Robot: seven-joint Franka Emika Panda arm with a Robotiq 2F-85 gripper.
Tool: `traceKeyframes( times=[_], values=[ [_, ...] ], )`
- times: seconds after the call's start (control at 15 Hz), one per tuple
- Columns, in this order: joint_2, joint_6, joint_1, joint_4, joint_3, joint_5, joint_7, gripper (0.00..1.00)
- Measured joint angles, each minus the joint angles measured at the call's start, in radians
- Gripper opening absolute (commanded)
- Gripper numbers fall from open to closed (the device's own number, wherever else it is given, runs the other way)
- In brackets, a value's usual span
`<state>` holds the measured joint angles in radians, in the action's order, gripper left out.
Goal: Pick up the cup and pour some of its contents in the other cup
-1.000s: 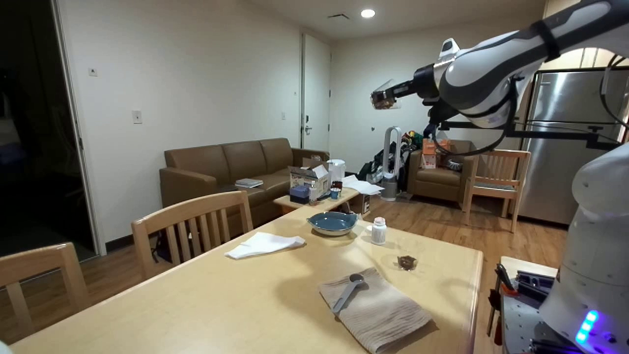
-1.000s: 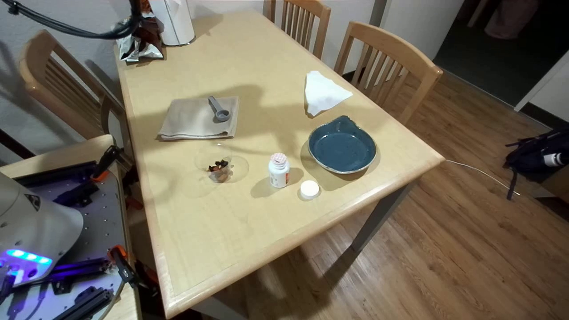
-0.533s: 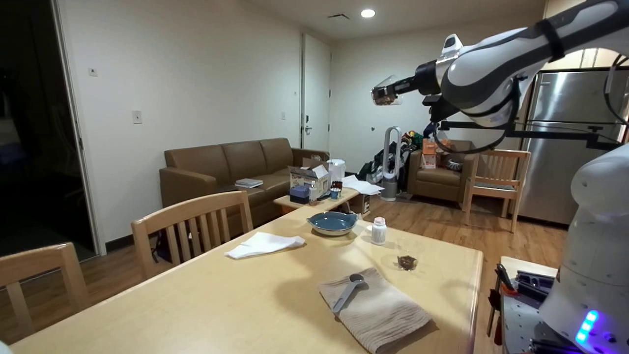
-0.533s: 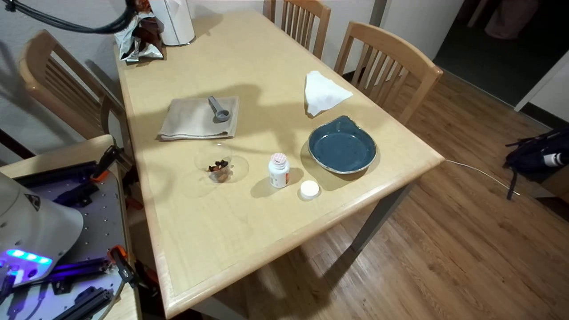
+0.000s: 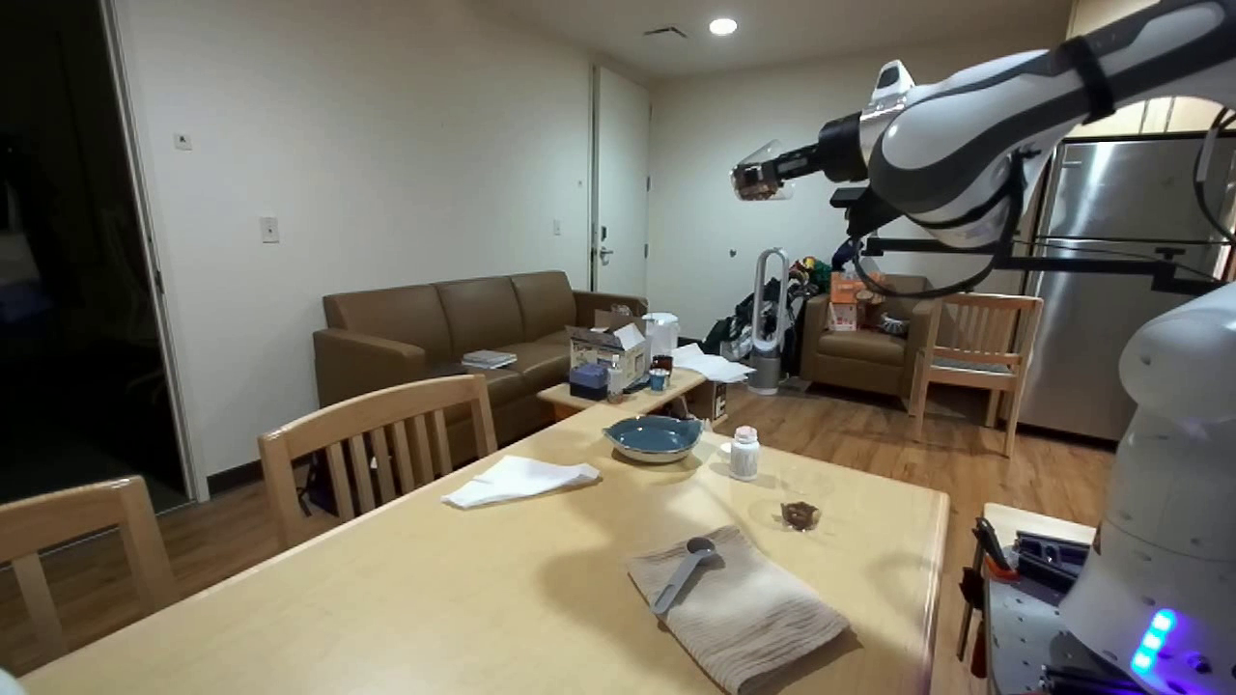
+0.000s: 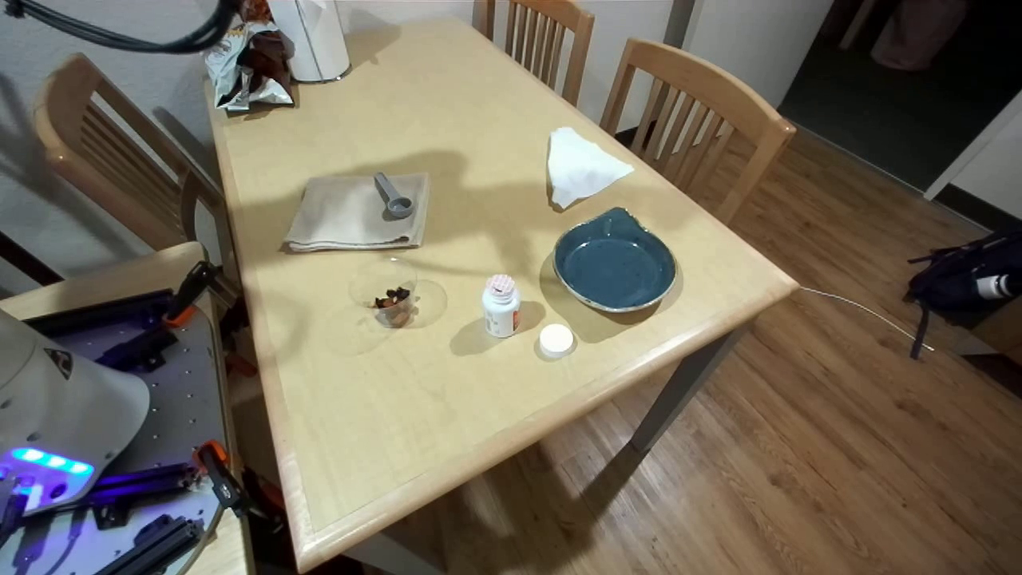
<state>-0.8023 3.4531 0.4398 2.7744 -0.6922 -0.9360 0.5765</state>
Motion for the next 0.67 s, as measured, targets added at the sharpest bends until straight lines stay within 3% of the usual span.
traceKeyframes(
  times=[0.67],
  values=[
    [-0.031, 0.000, 0.039, 0.000, -0.040, 0.007, -0.005, 0.05]
  ],
)
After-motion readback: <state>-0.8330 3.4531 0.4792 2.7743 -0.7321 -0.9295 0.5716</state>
